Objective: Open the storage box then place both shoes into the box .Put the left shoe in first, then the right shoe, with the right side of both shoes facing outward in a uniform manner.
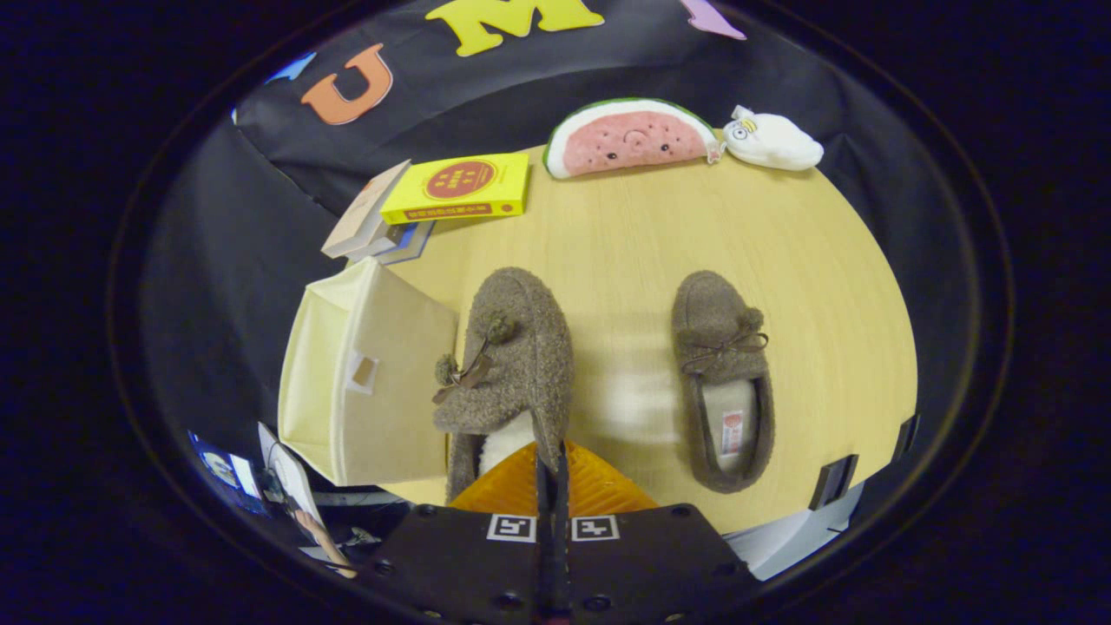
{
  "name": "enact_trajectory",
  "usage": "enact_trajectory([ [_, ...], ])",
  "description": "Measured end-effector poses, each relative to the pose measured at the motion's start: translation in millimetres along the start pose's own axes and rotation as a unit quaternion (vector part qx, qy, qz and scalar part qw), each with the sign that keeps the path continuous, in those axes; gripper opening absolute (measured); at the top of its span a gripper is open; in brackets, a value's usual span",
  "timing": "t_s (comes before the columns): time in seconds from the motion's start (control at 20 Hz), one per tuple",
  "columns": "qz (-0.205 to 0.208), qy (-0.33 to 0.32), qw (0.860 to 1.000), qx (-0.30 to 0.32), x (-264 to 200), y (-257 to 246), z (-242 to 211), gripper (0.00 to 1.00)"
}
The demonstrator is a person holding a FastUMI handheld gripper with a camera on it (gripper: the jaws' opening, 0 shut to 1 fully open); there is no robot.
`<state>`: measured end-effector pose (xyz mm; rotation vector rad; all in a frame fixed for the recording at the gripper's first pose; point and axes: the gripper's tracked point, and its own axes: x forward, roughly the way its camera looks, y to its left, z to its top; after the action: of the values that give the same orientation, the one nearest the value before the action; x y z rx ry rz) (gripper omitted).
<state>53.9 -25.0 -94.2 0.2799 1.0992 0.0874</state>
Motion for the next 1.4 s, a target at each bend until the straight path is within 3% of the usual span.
enact_trajectory([
  [0.35,0.047,-0.045,0.998,-0.017,-51,97,10,0.00],
  [0.8,0.085,-0.077,0.992,-0.044,5,246,21,0.00],
  [1.05,0.042,-0.088,0.994,-0.039,61,264,18,0.00],
  [1.4,-0.004,-0.053,0.996,-0.068,126,277,-10,0.00],
])
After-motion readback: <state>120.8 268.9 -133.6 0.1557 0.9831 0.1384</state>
